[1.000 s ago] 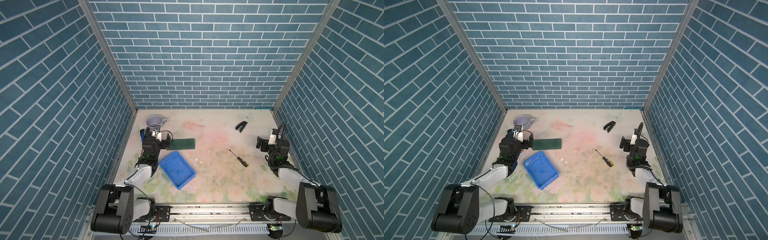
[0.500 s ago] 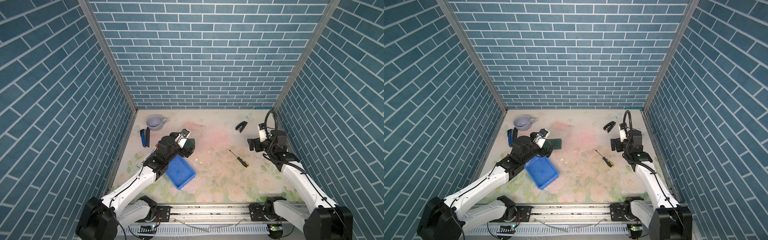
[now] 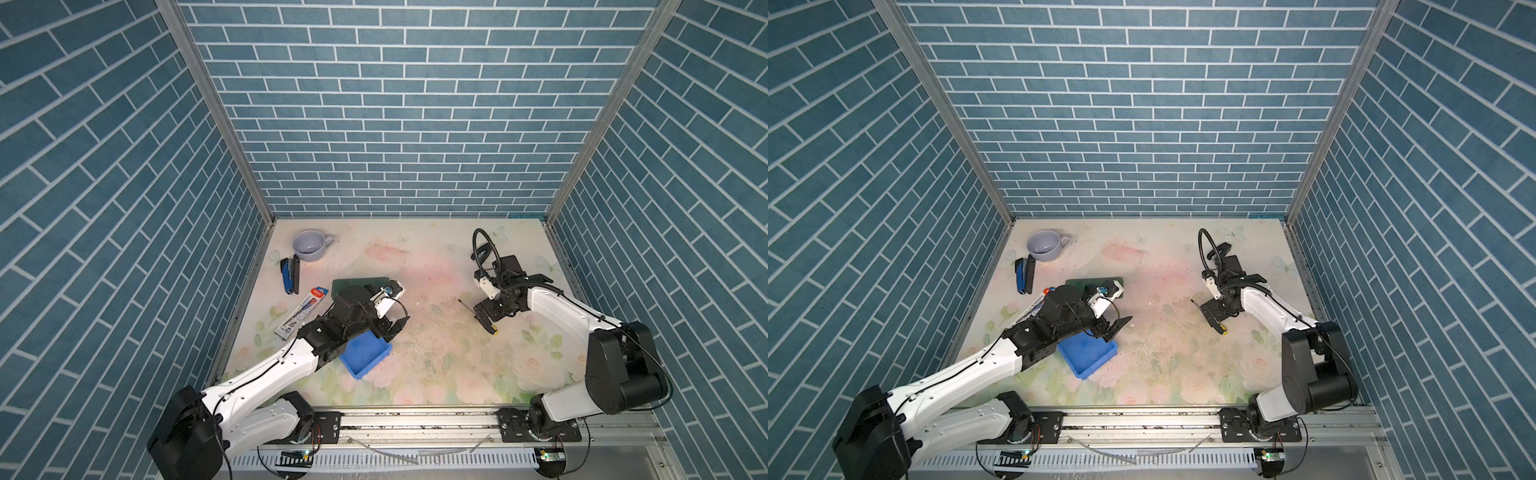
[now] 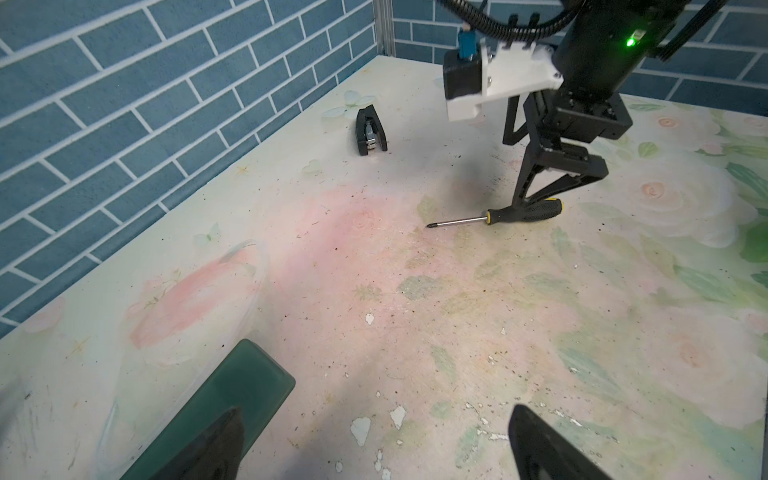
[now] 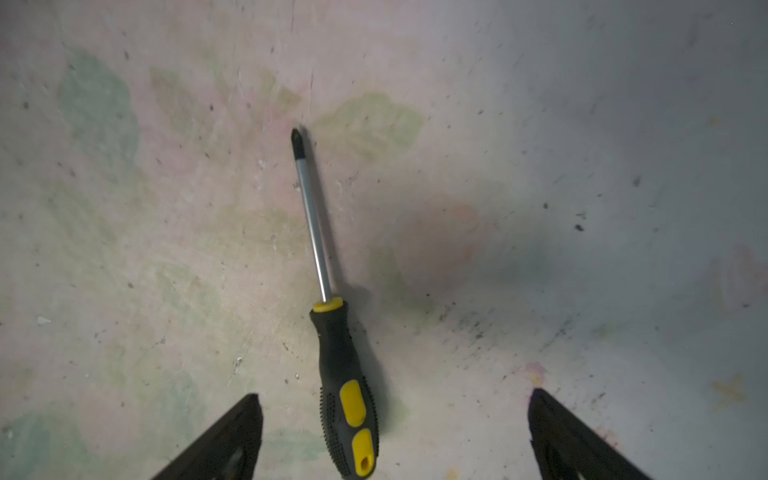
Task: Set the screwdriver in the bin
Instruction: 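Grasp the yellow-handled screwdriver with the right gripper while the left arm rises, then lift the screwdriver with the right gripper toward the approaching left gripper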
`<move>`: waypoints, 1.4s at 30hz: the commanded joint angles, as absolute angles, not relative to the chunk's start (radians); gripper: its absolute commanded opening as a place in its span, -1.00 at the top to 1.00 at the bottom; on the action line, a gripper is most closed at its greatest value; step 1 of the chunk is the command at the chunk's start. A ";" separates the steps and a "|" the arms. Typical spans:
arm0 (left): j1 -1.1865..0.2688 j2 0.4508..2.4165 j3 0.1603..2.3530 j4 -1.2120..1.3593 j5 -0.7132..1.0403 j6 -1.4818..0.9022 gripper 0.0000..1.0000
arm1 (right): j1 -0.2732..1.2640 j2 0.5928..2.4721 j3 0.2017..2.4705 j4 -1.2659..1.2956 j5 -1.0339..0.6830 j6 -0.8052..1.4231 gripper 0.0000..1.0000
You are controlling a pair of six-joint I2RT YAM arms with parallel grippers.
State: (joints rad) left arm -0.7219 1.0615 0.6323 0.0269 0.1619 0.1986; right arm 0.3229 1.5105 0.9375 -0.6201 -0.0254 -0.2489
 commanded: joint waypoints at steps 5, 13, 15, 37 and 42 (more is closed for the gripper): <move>-0.730 1.070 0.619 0.045 0.171 0.176 -0.99 | 0.334 1.592 0.987 -0.704 0.012 -0.321 -0.74; -0.730 1.108 0.627 0.070 0.181 0.159 -0.99 | 0.334 1.640 0.984 -0.707 -0.013 -0.324 -0.20; -0.732 1.110 0.626 0.078 0.183 0.150 -0.99 | 0.334 1.643 0.983 -0.709 -0.011 -0.322 0.00; -0.730 1.213 0.690 0.218 0.076 -0.057 -0.99 | 0.336 1.529 0.958 -0.702 -0.128 -0.299 0.55; -0.730 1.279 0.741 0.332 0.029 -0.249 -0.99 | 0.335 1.429 0.968 -0.648 -0.199 -0.242 0.58</move>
